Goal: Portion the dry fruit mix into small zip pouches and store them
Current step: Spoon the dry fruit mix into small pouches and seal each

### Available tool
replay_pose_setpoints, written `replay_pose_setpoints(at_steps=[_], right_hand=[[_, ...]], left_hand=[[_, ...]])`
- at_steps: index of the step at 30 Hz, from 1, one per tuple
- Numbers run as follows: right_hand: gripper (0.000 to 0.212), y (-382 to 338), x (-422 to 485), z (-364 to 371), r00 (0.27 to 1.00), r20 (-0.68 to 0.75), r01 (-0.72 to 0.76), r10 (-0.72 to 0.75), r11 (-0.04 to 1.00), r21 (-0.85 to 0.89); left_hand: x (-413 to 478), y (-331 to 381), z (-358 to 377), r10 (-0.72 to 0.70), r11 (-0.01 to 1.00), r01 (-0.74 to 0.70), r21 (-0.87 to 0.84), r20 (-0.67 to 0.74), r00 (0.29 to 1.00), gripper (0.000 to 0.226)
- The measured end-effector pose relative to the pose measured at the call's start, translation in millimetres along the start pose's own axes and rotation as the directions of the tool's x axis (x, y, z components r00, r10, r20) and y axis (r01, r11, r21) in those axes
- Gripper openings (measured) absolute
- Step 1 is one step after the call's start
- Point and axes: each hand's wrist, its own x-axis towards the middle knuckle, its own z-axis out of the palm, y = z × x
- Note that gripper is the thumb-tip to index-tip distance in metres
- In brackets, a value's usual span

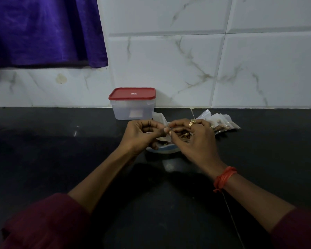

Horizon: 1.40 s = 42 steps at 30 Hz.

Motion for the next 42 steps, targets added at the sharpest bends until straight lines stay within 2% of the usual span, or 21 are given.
replay_pose_setpoints(at_steps=[2,4,7,9,14,19,21,23,25,27,32,38,42], right_hand=[[0.021,-2,1,-1,1.0,0.014,-0.026,0.025,0.997,0.066],[0.019,-4,3,1,1.0,0.004,-0.014,0.013,0.999,0.051],[0.01,-3,4,0,0.998,-0.051,0.014,-0.021,0.99,-0.143],[0.012,2,4,-4,0.997,-0.059,0.03,-0.045,0.972,-0.232],[0.016,9,1,-7,0.984,0.067,0.176,-0.163,0.922,-0.344],[0.012,14,5,-9,0.975,0.106,0.221,-0.196,0.908,-0.356],[0.011,16,7,-10,0.987,0.085,0.152,-0.133,0.946,-0.286],[0.009,15,8,-11,0.995,0.087,0.061,-0.051,0.991,-0.116],[0.019,15,8,-12,0.992,0.127,-0.03,0.022,0.998,0.064],[0.024,16,9,-14,0.981,0.176,-0.119,0.087,0.976,0.184],[0.027,23,10,-15,0.959,0.217,-0.246,0.184,0.92,0.306],[0.035,29,12,-19,0.933,0.274,-0.318,0.233,0.89,0.325],[0.033,35,12,-18,0.934,0.313,-0.261,0.173,0.928,0.265]], left_hand=[[-1,1,1,-0.001,1.0,0.001,0.001,-0.01,1.0,0.01],[0,2,2,0.008,1.0,-0.007,0.01,-0.037,0.999,0.005],[-1,-1,4,-0.004,1.0,0.006,0.022,-0.068,0.998,0.007],[-1,-3,5,-0.034,0.998,0.035,0.043,-0.034,0.999,0.006],[-3,-6,11,-0.063,0.994,0.061,0.094,0.015,0.998,0.022],[-5,-4,10,-0.047,0.991,0.036,0.132,0.081,0.996,0.021],[-6,-3,9,0.019,0.991,-0.026,0.131,0.056,0.998,0.022],[-5,-5,7,0.151,0.981,-0.136,0.141,-0.105,0.983,0.02],[0,-8,1,0.255,0.963,-0.22,0.156,-0.265,0.93,0.018],[4,-11,-6,0.277,0.959,-0.239,0.154,-0.313,0.909,0.024],[6,-10,-6,0.139,0.988,-0.151,-0.02,-0.289,0.947,0.025],[8,-11,-8,0.128,0.986,-0.153,-0.064,-0.292,0.948,0.02],[8,-16,-5,0.177,0.984,-0.178,0.015,-0.225,0.958,0.014]])
